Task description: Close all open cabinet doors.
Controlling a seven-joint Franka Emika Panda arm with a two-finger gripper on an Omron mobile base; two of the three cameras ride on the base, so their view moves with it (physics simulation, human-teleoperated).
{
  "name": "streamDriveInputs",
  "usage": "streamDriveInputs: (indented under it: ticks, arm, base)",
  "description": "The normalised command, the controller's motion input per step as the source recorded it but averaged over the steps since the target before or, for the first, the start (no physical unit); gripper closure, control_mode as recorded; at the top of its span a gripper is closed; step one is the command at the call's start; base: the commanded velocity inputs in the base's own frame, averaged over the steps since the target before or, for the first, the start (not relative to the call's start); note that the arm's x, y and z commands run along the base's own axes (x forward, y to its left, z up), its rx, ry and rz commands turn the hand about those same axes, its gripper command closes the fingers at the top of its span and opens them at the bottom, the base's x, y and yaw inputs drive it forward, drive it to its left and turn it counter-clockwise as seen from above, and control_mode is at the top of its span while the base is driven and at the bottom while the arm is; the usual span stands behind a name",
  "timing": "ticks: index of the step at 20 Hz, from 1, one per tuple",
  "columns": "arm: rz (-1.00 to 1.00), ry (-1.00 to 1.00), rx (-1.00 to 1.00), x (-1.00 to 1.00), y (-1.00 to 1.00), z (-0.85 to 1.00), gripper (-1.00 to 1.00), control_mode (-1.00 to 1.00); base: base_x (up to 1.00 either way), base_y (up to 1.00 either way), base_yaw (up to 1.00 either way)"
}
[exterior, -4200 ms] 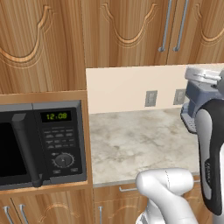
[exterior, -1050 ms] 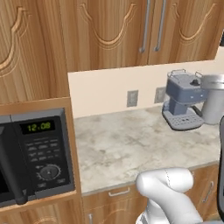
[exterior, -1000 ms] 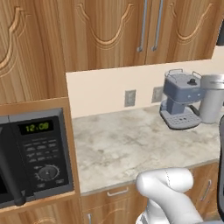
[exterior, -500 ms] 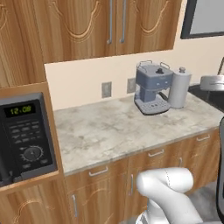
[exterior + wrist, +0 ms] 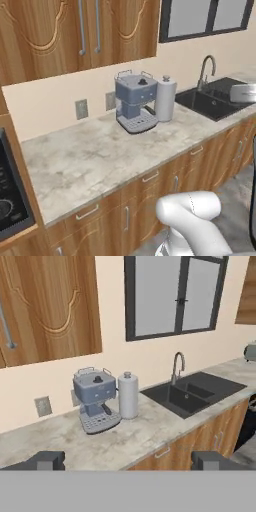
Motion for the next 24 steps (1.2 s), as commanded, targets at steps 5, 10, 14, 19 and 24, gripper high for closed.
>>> streamDriveInputs:
  ticks: [5, 10, 14, 19, 24]
  arm:
    - [0.00, 0.00, 0.00, 0.00, 0.00, 0.00, -1.00, 1.00]
    - [0.00, 0.00, 0.00, 0.00, 0.00, 0.00, -1.00, 1.00]
    - [0.00, 0.00, 0.00, 0.00, 0.00, 0.00, -1.00, 1.00]
    - [0.00, 0.00, 0.00, 0.00, 0.00, 0.00, -1.00, 1.00]
    - [0.00, 0.00, 0.00, 0.00, 0.00, 0.00, -1.00, 1.00]
  base:
    - [0.08, -0.22, -0.68]
    - [0.08, -0.04, -0.75]
    - [0.13, 0.00, -0.72]
    - [0.79, -0.05, -0.21]
    - [1.00, -0.69, 0.06]
